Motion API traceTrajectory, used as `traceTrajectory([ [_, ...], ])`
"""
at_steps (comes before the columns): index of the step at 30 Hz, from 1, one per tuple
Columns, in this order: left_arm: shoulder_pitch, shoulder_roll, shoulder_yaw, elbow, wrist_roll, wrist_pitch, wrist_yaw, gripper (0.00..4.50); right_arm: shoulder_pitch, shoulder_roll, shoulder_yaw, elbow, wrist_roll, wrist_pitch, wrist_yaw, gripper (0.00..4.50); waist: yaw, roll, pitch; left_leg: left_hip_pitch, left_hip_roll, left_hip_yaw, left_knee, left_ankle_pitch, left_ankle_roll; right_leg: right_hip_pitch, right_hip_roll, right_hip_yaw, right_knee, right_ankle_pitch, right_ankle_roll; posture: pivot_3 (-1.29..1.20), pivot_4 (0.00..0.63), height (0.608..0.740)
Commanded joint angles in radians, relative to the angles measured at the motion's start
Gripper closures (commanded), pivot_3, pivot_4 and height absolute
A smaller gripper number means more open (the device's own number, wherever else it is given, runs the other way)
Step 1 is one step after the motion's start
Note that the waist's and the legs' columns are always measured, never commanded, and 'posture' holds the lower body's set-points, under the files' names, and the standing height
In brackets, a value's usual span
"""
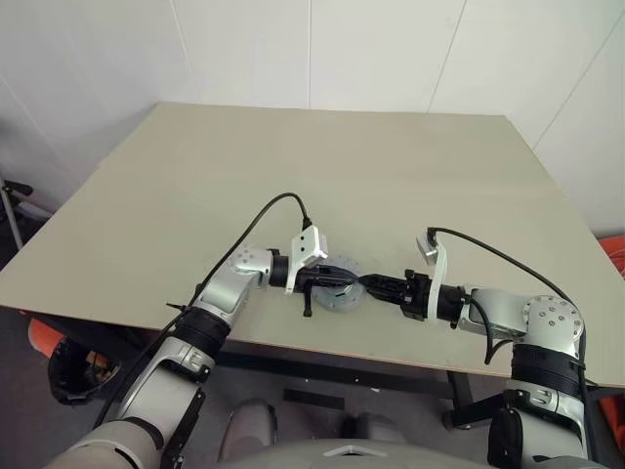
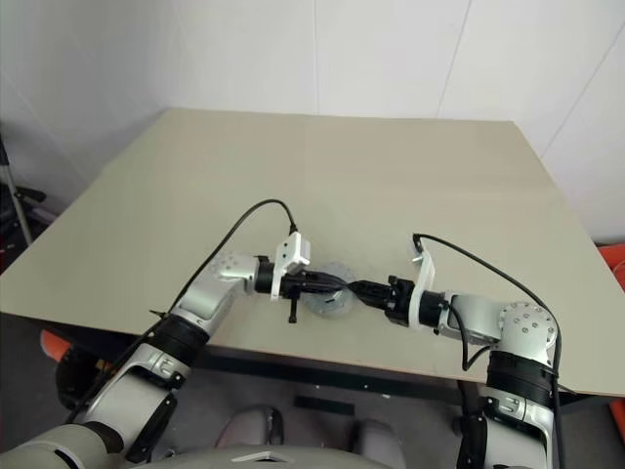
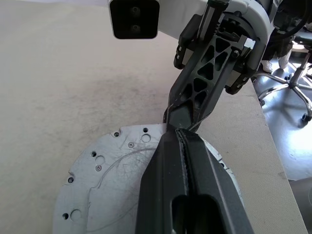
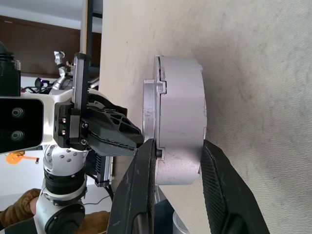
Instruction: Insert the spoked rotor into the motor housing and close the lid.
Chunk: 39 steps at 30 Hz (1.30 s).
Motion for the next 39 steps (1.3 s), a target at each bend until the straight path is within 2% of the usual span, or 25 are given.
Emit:
traceTrajectory([
  [1, 0.009, 0.012, -0.017, 0.013, 0.023, 0.026, 0.010, 4.50, -0.022, 0.019, 0.023, -0.025, 0.077, 0.013, 0.010, 3.37, -0.001, 0.000, 0.000, 0.000, 0.000, 0.000, 0.000, 0.000, 0.000, 0.000, 0.000, 0.000, 0.000, 0.000, 0.000, 0.00, 0.000, 0.740],
  [27, 0.045, 0.031, 0.109, -0.074, -0.065, 0.092, 0.107, 4.50, -0.004, -0.010, 0.028, -0.040, 0.047, -0.022, 0.040, 3.40, 0.000, 0.000, 0.000, -0.001, 0.000, 0.000, 0.000, 0.000, 0.000, -0.001, 0.000, 0.000, 0.000, 0.000, -0.001, 0.00, 0.000, 0.740],
  [39, 0.124, 0.117, 0.163, -0.150, -0.120, 0.156, 0.100, 4.50, -0.009, -0.016, 0.037, -0.038, 0.070, -0.034, 0.040, 3.40, -0.002, 0.000, 0.000, -0.002, 0.000, 0.000, 0.000, 0.000, 0.000, -0.002, 0.000, 0.000, 0.000, 0.001, -0.001, 0.00, 0.000, 0.740],
])
